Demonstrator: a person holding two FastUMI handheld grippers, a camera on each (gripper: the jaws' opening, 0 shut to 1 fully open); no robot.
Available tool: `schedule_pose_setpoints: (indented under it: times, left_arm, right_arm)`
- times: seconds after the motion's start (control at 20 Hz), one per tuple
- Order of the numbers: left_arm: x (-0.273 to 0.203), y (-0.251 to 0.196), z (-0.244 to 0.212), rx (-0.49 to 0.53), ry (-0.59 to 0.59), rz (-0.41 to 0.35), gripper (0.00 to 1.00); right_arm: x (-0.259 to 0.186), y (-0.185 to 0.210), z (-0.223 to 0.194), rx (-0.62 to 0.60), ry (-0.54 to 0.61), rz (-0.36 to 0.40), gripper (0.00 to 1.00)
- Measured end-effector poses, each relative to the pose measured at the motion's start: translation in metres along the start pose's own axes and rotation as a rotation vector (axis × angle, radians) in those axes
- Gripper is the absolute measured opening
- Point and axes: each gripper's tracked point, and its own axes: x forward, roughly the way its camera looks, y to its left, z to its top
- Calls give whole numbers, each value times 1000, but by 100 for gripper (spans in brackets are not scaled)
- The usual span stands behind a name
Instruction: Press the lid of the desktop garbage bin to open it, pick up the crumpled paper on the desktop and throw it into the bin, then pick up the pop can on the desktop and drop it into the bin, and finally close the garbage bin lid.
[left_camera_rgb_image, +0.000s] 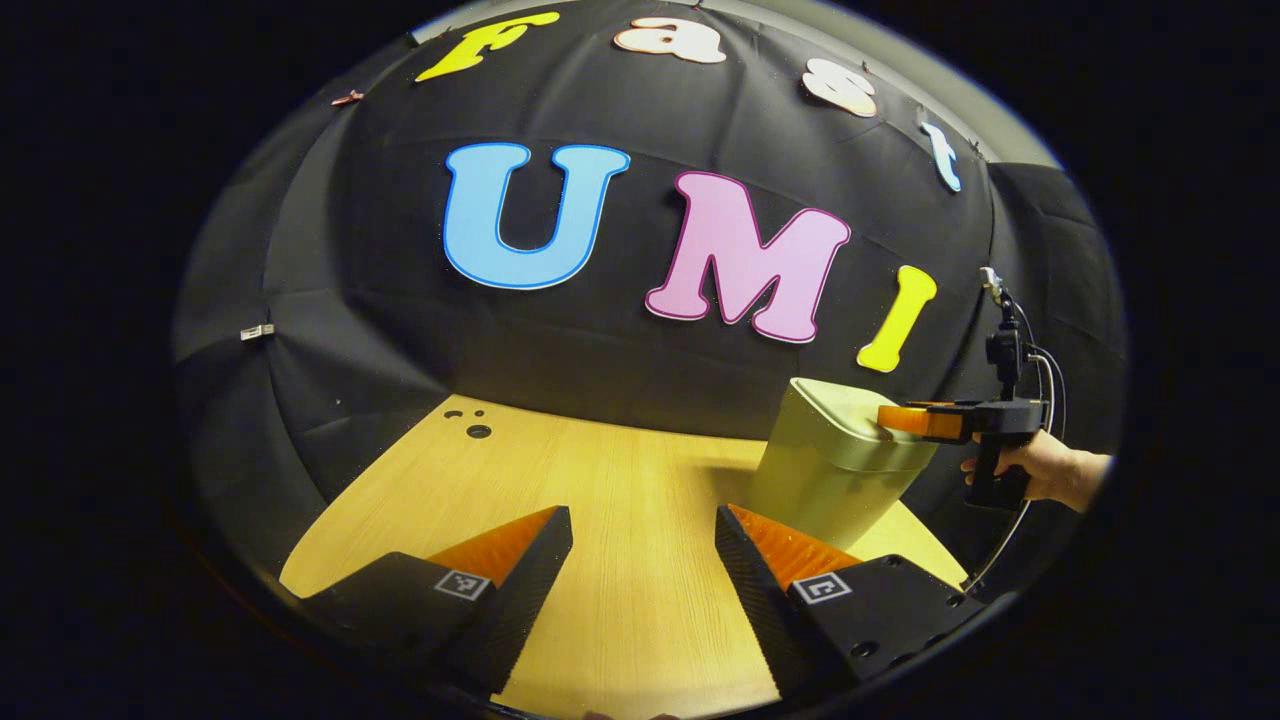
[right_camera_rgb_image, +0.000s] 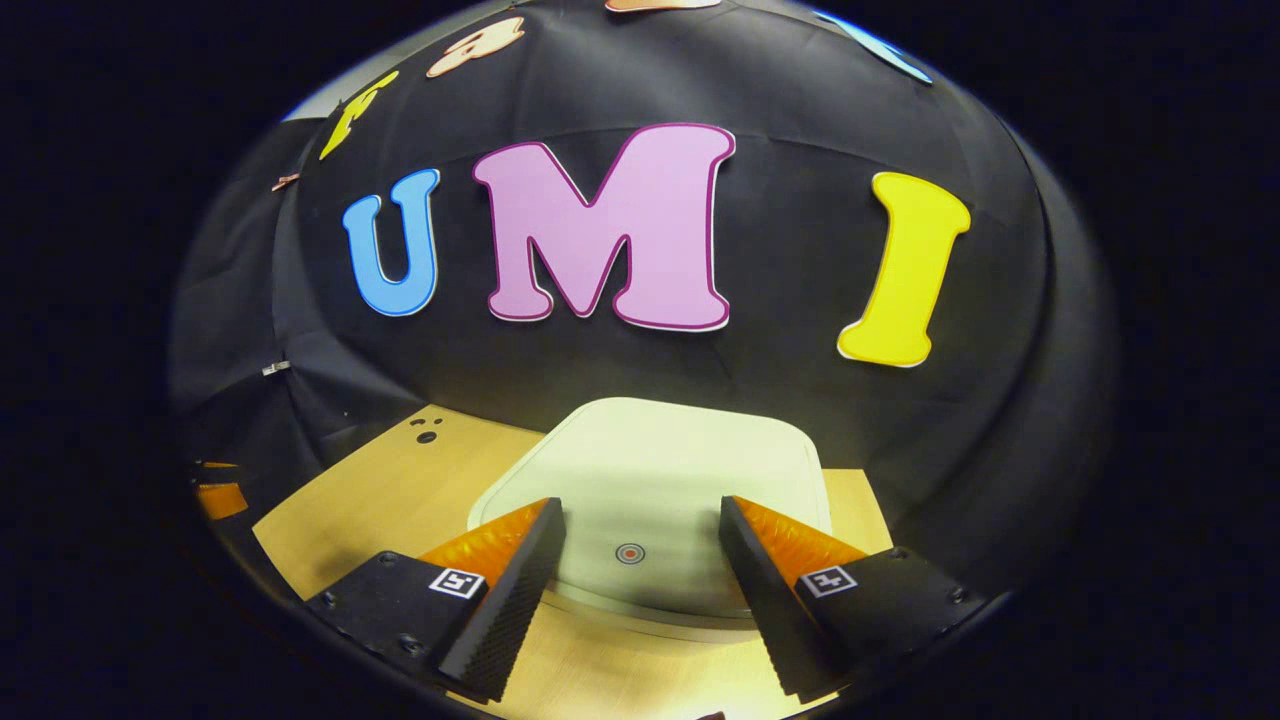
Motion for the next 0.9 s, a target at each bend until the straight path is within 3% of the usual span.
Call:
schedule_pose_setpoints:
  times: [0.9]
  left_arm:
    - [22, -29, 10, 23, -3, -71, 94]
  right_arm:
    - [-85, 51, 11, 0, -98, 129, 98]
